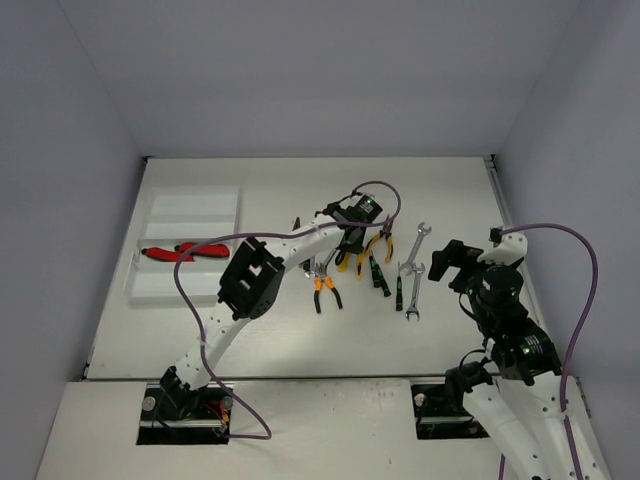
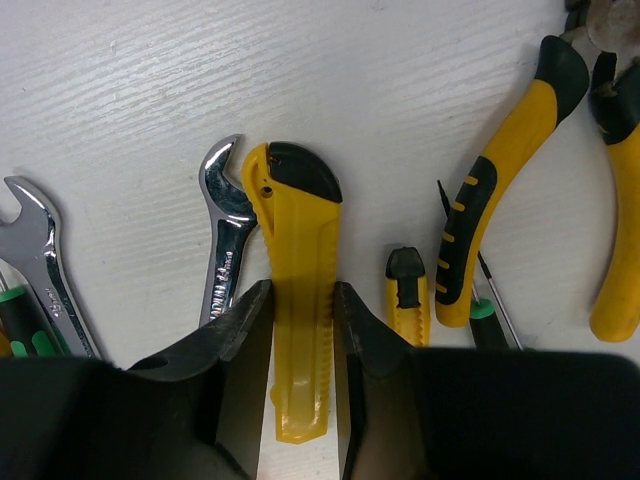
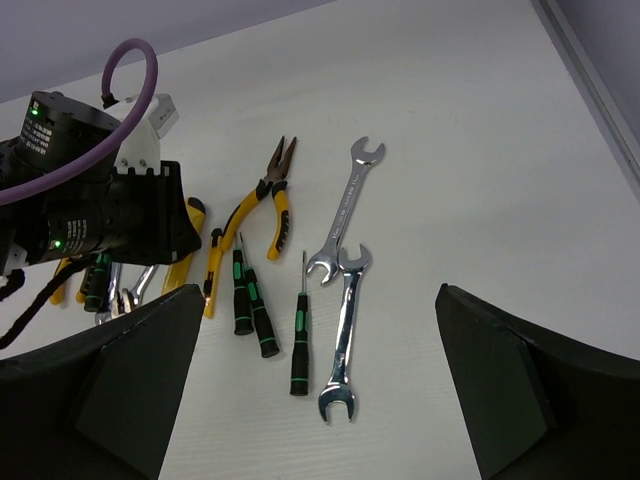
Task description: Sort the tools into containers
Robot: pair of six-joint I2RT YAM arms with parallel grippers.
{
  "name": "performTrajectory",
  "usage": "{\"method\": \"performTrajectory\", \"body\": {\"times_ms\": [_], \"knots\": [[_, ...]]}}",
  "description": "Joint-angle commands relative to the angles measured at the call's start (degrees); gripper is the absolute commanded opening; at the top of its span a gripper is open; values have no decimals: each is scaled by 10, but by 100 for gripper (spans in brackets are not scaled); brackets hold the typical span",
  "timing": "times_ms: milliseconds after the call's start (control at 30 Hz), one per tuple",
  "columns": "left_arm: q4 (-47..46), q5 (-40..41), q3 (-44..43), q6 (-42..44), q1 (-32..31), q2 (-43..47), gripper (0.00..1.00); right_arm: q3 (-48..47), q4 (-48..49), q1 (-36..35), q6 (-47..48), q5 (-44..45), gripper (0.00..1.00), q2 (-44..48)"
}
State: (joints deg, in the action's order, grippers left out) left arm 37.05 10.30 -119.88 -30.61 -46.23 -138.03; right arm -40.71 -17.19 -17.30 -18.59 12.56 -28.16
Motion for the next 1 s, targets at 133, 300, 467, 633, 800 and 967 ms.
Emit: {"method": "performTrajectory", "body": {"times_ms": [133,300,467,633,800,967], "knots": [[-6,47,36,-34,11,181,6,-2,31,-3,-4,-1,100,1],[-4,91,129,-96,58,290,6,-2,31,-3,-5,-3,100,5],[-8,68,269,-204,183,399,6,-2,31,-4,-5,-3,100,14],[-41,41,396,-257,342,482,6,-1,31,-6,-6,-5,100,19],[-79,17,467,-291,473,512,6,-1,32,-9,-6,-6,100,24],[-95,5,474,-311,550,490,6,-1,32,-14,-5,-4,100,28]]}}
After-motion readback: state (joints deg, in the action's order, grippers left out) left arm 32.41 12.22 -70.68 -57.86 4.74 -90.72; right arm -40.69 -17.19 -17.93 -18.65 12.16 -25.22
